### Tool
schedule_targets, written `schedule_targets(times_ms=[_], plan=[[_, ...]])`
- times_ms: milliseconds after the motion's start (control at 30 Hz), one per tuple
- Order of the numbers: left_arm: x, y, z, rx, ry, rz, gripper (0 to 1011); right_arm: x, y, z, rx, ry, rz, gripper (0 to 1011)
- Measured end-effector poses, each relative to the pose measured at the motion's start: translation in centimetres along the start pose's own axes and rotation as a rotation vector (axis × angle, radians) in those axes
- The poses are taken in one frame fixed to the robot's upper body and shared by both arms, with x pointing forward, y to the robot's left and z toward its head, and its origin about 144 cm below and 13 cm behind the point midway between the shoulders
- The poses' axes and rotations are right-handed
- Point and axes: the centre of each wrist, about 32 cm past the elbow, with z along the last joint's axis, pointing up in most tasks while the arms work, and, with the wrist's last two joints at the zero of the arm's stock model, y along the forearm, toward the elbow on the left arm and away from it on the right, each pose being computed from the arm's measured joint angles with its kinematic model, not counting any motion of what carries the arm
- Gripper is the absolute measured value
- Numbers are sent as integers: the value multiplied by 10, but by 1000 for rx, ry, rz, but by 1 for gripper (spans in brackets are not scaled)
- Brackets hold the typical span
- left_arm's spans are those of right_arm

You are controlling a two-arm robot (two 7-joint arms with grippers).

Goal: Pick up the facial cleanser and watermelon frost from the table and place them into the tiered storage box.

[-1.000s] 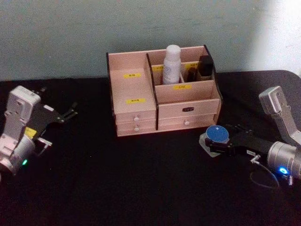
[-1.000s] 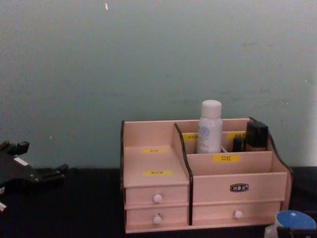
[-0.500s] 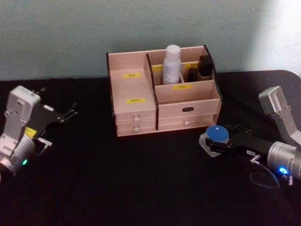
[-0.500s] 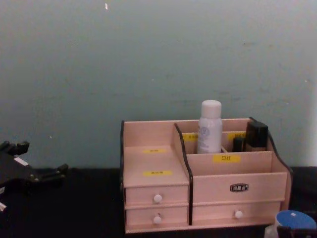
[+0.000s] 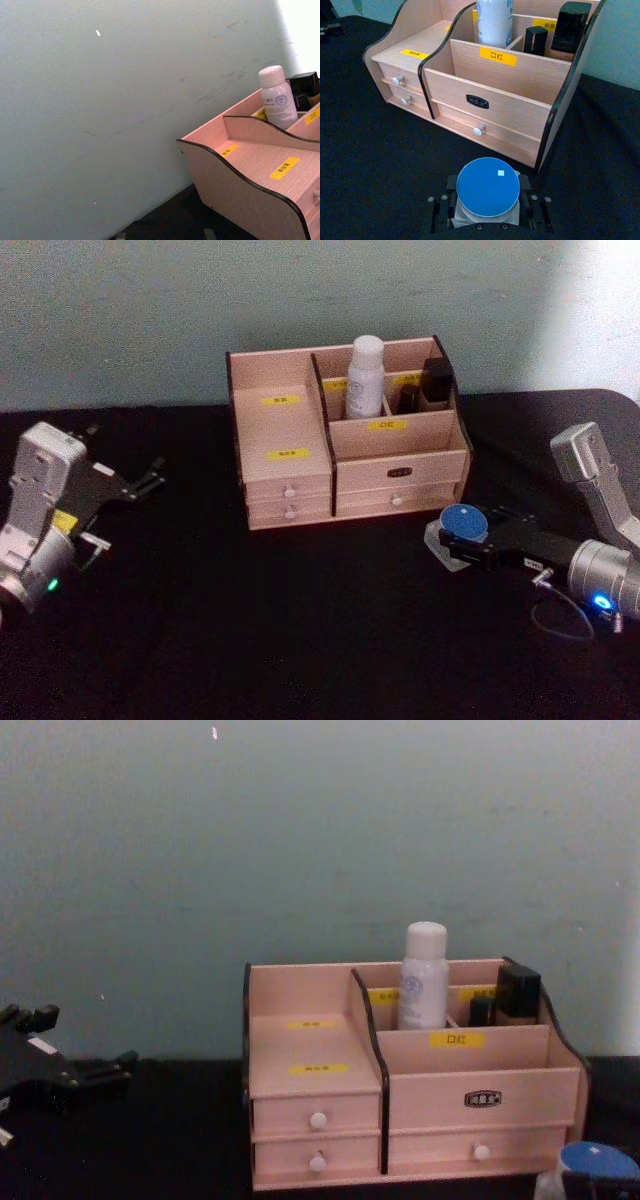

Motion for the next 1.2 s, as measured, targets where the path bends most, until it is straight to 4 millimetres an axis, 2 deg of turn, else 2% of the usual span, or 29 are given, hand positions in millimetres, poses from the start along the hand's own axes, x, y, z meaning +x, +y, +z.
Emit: schedule_targets(times_ms=[767, 1200], plan=[[0, 0, 0, 0, 0, 0, 1001, 1, -1, 0, 9, -15, 6, 730], [0, 0, 0, 0, 0, 0, 1001, 0, -7, 9, 49, -49, 87, 730]])
